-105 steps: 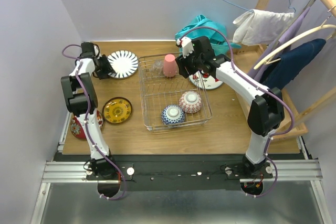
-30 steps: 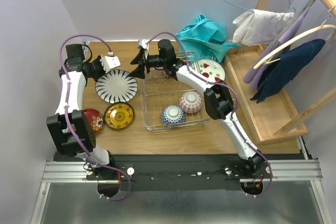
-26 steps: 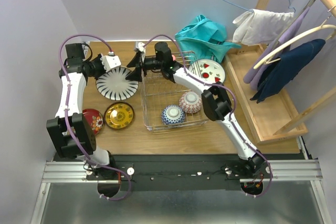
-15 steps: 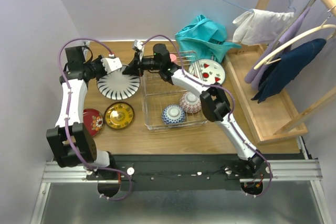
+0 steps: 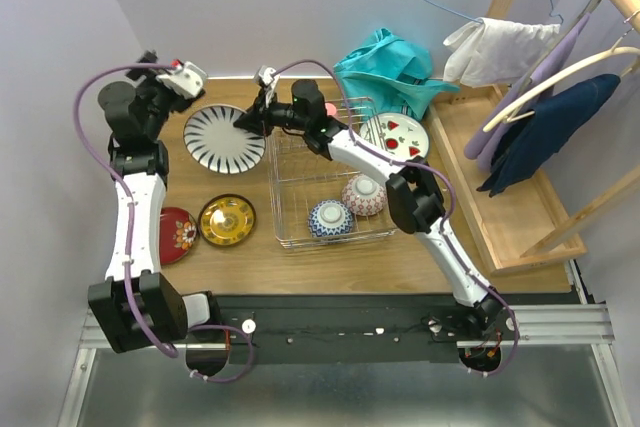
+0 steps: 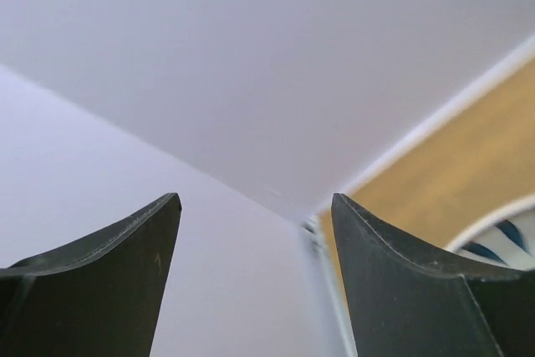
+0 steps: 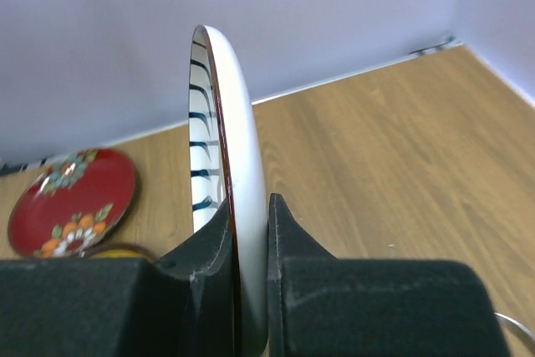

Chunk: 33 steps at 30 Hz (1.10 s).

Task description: Load the mixed dishes into the dish rack

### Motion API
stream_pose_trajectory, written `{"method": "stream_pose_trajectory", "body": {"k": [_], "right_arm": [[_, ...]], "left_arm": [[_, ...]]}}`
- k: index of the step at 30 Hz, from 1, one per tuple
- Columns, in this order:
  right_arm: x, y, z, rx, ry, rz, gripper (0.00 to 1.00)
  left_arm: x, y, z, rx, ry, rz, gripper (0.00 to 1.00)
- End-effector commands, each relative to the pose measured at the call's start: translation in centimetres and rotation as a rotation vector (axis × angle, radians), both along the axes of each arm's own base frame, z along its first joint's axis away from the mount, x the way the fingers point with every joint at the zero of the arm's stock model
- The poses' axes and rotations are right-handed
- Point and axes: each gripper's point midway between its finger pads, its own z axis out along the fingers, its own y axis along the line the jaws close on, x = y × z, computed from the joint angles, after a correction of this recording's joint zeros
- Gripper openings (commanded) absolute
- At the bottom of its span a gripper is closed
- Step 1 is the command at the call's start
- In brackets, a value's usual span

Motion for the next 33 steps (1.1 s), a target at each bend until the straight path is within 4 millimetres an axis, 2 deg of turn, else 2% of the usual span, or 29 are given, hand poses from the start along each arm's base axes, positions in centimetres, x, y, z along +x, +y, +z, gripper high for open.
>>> {"method": "stream_pose_trajectory", "body": {"k": [1, 2, 3, 4, 5, 6, 7, 8, 9, 10, 11, 12, 13, 14, 15, 16, 17, 19, 22, 23, 26, 27, 33], "right_arm": [[1.5, -3.6, 18.1, 0.276, -0.166, -0.276, 0.0], [1.7, -4.2, 19.0, 0.286, -0.16, -0.32, 0.0], [1.7, -5.3, 21.0, 0.302, -0.174, -0.364, 0.0], [2.7, -6.8, 22.2, 0.312, -0.179, -0.466, 0.0], [2.9, -7.6, 23.2, 0.31, -0.191, -0.524, 0.0], [3.3, -8.5, 23.4, 0.288, -0.198, -0.587, 0.01], [3.8, -11.3, 25.8, 0.291, -0.25, -0.738, 0.0], [3.6, -12.1, 26.3, 0.262, -0.293, -0.802, 0.0], [3.8, -13.1, 25.5, 0.212, -0.308, -0.861, 0.0], [3.8, -15.8, 26.9, 0.186, -0.35, -0.97, 0.01], [3.6, -16.9, 27.1, 0.161, -0.361, -1.016, 0.01], [3.7, -18.0, 26.5, 0.12, -0.358, -1.062, 0.0], [4.2, -20.1, 25.2, 0.056, -0.339, -1.171, 0.01], [3.9, -21.8, 25.5, 0.045, -0.32, -1.243, 0.0], [4.0, -23.1, 24.2, -0.019, -0.294, -1.306, 0.0], [3.8, -25.5, 23.4, -0.058, -0.249, -1.432, 0.01], [3.5, -26.6, 23.1, -0.087, -0.227, -1.477, 0.0], [2.6, -28.6, 20.6, -0.227, -0.178, -1.541, 0.0], [1.0, -29.9, 17.6, -0.337, -0.115, -1.521, 0.01], [0.6, -30.0, 15.4, -0.395, -0.099, -1.494, 0.0], [-0.8, -30.5, 13.3, -0.45, -0.04, -1.45, 0.0], [-1.1, -30.8, 11.9, -0.497, -0.03, -1.44, 0.0], [-1.6, -31.4, 10.8, -0.538, -0.028, -1.444, 0.01]], "left_arm": [[-3.2, 3.1, 14.1, -0.245, -0.408, 0.202, 0.82], [-3.4, 3.3, 14.6, -0.26, -0.419, 0.211, 0.82], [-3.9, 3.2, 15.0, -0.267, -0.43, 0.21, 0.82], [-4.1, 3.1, 14.9, -0.267, -0.428, 0.206, 0.82], [-4.2, 2.7, 14.6, -0.268, -0.42, 0.189, 0.82], [-4.4, 2.3, 13.9, -0.269, -0.406, 0.176, 0.82], [-4.4, 2.0, 13.3, -0.269, -0.391, 0.163, 0.82], [-4.5, 1.6, 12.8, -0.268, -0.376, 0.148, 0.82], [-4.6, 1.1, 11.8, -0.282, -0.352, 0.137, 0.82], [-4.6, 0.8, 11.2, -0.289, -0.339, 0.132, 0.82], [-4.6, 0.6, 10.7, -0.298, -0.331, 0.127, 0.82], [-4.6, 0.3, 9.6, -0.32, -0.31, 0.125, 0.82], [-4.5, -0.4, 9.1, -0.331, -0.298, 0.108, 0.81], [-4.5, -0.9, 8.5, -0.343, -0.283, 0.101, 0.81], [-4.3, -1.2, 7.2, -0.356, -0.255, 0.102, 0.81], [-4.1, -2.4, 6.2, -0.379, -0.215, 0.078, 0.81], [-4.0, -2.9, 5.3, -0.399, -0.183, 0.073, 0.81], [-3.6, -4.2, 2.5, -0.475, -0.069, 0.05, 0.8], [-3.3, -6.2, -0.9, -0.549, 0.073, 0.019, 0.79], [-3.2, -6.9, -1.7, -0.589, 0.114, 0.008, 0.79], [-3.1, -7.8, -4.6, -0.651, 0.24, 0.014, 0.78], [-2.9, -7.9, -5.4, -0.66, 0.276, 0.023, 0.77], [-3.4, -8.5, -10.9, -0.715, 0.514, 0.078, 0.75]]}}
